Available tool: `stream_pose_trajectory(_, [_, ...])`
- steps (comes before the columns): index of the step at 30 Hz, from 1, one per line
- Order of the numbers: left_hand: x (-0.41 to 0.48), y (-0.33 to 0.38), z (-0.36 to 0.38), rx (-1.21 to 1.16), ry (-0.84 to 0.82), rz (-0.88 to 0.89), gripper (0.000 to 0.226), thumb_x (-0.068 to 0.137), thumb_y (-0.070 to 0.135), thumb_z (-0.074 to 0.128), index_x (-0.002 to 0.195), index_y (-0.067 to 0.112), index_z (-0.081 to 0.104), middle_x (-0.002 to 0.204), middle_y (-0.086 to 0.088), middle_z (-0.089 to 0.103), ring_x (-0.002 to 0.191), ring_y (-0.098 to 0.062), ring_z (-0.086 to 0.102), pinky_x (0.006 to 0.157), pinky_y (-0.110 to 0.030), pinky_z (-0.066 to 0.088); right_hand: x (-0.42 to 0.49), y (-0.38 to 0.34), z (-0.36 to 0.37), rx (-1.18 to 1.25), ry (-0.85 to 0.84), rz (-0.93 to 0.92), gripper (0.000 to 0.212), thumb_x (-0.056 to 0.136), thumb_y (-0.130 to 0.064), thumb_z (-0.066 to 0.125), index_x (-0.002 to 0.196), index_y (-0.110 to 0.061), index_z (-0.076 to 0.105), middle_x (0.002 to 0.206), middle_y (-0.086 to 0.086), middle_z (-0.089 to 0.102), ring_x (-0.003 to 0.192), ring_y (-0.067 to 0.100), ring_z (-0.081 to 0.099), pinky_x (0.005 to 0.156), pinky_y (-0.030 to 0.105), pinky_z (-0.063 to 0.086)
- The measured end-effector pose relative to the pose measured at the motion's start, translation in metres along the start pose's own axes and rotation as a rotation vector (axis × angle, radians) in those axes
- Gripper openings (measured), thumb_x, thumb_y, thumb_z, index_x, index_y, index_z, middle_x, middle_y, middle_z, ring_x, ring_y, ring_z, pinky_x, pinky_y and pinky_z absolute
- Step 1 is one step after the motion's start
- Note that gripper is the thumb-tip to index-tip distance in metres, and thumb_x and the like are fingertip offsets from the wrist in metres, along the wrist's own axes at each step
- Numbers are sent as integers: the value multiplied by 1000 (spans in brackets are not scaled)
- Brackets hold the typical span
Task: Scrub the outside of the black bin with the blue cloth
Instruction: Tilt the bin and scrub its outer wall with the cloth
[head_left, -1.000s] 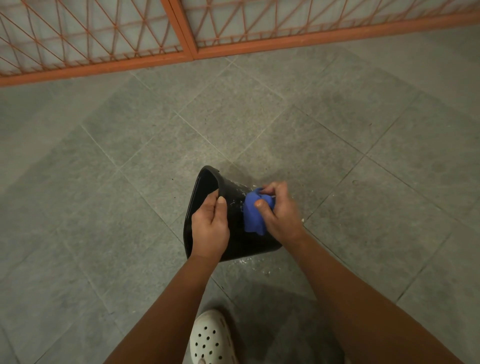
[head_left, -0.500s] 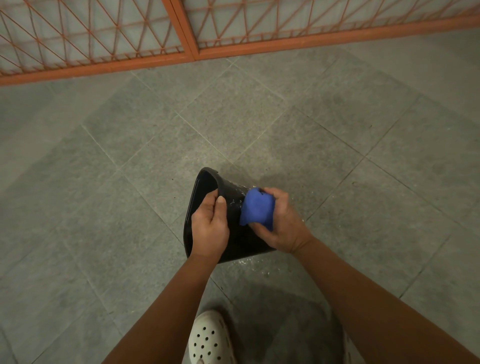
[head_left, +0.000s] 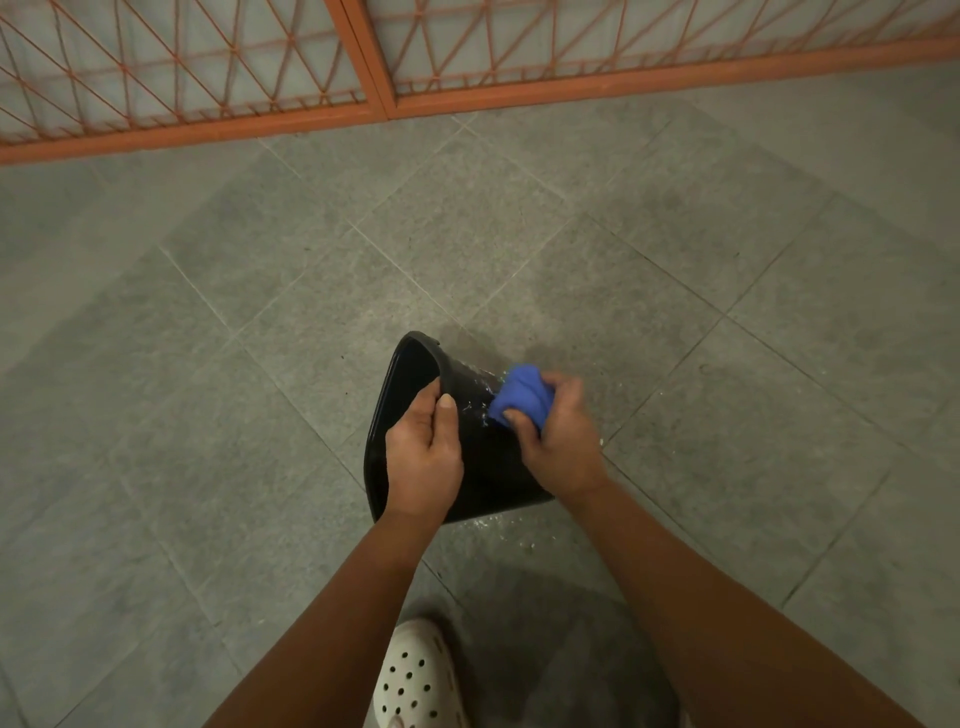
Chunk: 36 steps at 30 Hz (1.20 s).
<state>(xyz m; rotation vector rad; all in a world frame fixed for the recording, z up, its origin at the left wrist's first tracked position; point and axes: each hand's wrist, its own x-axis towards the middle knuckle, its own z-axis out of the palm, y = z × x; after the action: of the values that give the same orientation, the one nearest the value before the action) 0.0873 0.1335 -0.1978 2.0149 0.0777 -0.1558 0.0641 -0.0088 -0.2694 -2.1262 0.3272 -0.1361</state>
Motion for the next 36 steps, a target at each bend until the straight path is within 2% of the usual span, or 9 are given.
stream_pose_trajectory(6, [0,-1,0,36,-19,30,35,95,27,40,115,11,64,92,3,70,87,-7,66,81,-33,56,-10,0,5,-79,53,-277,46,88,-41,52,119,-9,45,107,17,53,95,18,51,85,19,40])
stream_pose_trajectory(11, [1,2,2,-8,12,-30,33,95,28,41,114,13,63,94,1,69,89,-9,66,84,-38,55,-2,10,5,-26,86,-165,44,88,-36,52,122,-8,50,104,15,52,88,22,54,79,34,51])
stream_pose_trajectory(15, [4,2,1,-23,-9,-60,28,99,18,42,116,10,63,97,-2,70,92,-10,66,87,-41,54,-25,9,4,-36,114,-269,43,92,-43,48,123,-13,45,104,16,53,90,21,53,82,24,44])
stream_pose_trajectory(19, [4,3,-1,-14,-25,-77,32,98,24,41,114,9,64,96,-2,70,92,-11,67,87,-40,54,-12,-3,8,-94,81,-345,45,92,-47,49,114,-7,49,96,14,49,83,21,49,73,27,45])
stream_pose_trajectory(23, [5,4,1,-41,53,-133,28,99,18,43,114,7,64,96,-3,69,92,-12,66,90,-39,53,-1,-1,13,-48,201,-148,38,87,-35,57,97,2,58,104,16,49,90,19,51,82,24,47])
stream_pose_trajectory(25, [6,4,1,-19,46,-128,29,99,18,43,116,7,63,97,-3,69,93,-11,66,90,-37,53,-13,-1,16,-18,164,-95,44,88,-40,52,108,-1,54,117,14,48,102,18,51,89,29,48])
stream_pose_trajectory(28, [7,4,1,-17,22,-104,29,99,16,43,117,7,63,100,-5,70,96,-12,66,91,-35,52,-29,0,23,-52,139,-220,44,90,-36,50,127,-14,42,131,12,40,114,25,47,93,42,46])
stream_pose_trajectory(33, [4,1,0,-60,8,-102,28,100,16,43,113,6,65,98,-5,70,95,-13,66,91,-39,52,-9,-7,23,-126,47,-321,34,88,-33,51,120,-25,44,129,9,39,109,28,47,84,48,47])
stream_pose_trajectory(36, [3,0,-1,-97,0,-131,28,99,21,43,113,12,65,99,-3,71,97,-14,67,93,-43,52,-2,-3,27,-96,95,-87,34,87,-42,44,119,-30,43,125,15,44,107,29,49,83,51,49])
